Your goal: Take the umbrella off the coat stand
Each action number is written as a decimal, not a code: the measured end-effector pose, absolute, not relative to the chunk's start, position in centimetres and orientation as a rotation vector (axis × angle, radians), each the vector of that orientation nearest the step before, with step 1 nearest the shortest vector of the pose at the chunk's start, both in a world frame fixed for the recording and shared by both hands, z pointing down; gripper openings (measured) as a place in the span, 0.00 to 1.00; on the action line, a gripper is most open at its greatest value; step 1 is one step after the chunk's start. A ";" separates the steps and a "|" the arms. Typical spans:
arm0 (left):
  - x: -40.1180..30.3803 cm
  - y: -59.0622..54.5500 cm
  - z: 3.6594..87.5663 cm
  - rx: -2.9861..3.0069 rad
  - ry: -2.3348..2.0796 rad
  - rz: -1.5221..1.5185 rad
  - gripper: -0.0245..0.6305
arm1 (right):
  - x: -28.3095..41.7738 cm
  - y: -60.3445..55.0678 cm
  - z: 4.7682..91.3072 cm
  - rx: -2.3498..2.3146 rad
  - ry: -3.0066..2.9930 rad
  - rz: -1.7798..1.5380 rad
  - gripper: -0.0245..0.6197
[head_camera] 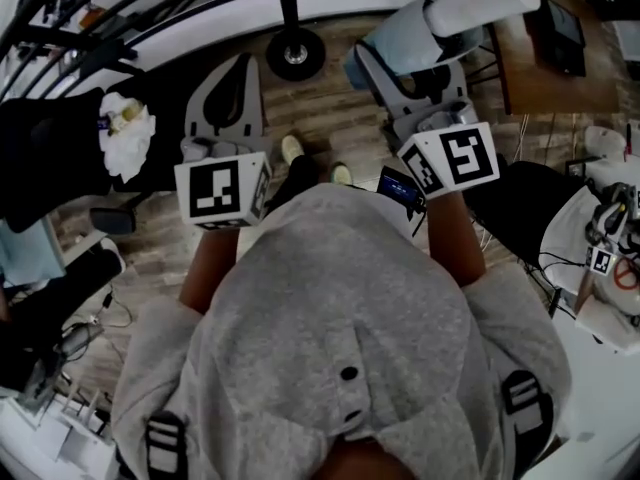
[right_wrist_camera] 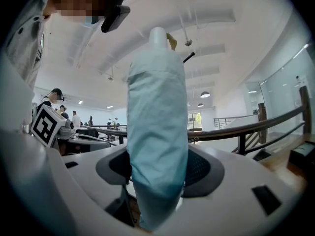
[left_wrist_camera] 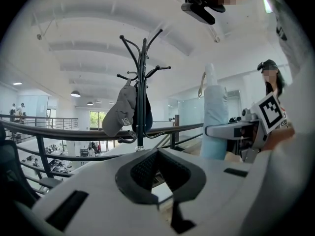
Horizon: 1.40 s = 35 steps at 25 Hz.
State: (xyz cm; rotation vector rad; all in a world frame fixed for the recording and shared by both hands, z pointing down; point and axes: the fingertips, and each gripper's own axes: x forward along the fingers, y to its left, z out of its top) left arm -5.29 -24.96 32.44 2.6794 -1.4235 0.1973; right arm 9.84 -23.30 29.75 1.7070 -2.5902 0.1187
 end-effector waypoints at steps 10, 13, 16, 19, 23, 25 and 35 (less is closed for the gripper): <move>-0.6 -17.5 31.6 2.691 -1.463 0.214 0.06 | 15.1 -15.8 29.5 1.713 -2.617 0.128 0.47; 0.5 -14.4 30.9 2.696 -1.489 0.216 0.06 | 16.3 -12.9 29.1 1.704 -2.629 0.116 0.47; 1.5 -10.7 30.2 2.693 -1.523 0.204 0.06 | 17.4 -9.5 28.7 1.692 -2.651 0.102 0.47; 1.7 -7.9 30.3 2.682 -1.556 0.199 0.06 | 17.7 -6.8 28.7 1.681 -2.669 0.085 0.47; 1.1 -5.9 31.4 2.671 -1.583 0.230 0.06 | 17.1 -5.3 29.7 1.664 -2.681 0.106 0.47; 0.7 -5.2 31.8 2.670 -1.588 0.249 0.06 | 16.8 -4.8 30.2 1.662 -2.679 0.117 0.47; -0.7 -3.0 31.7 2.689 -1.555 0.212 0.06 | 15.0 -2.1 30.2 1.666 -2.652 0.102 0.47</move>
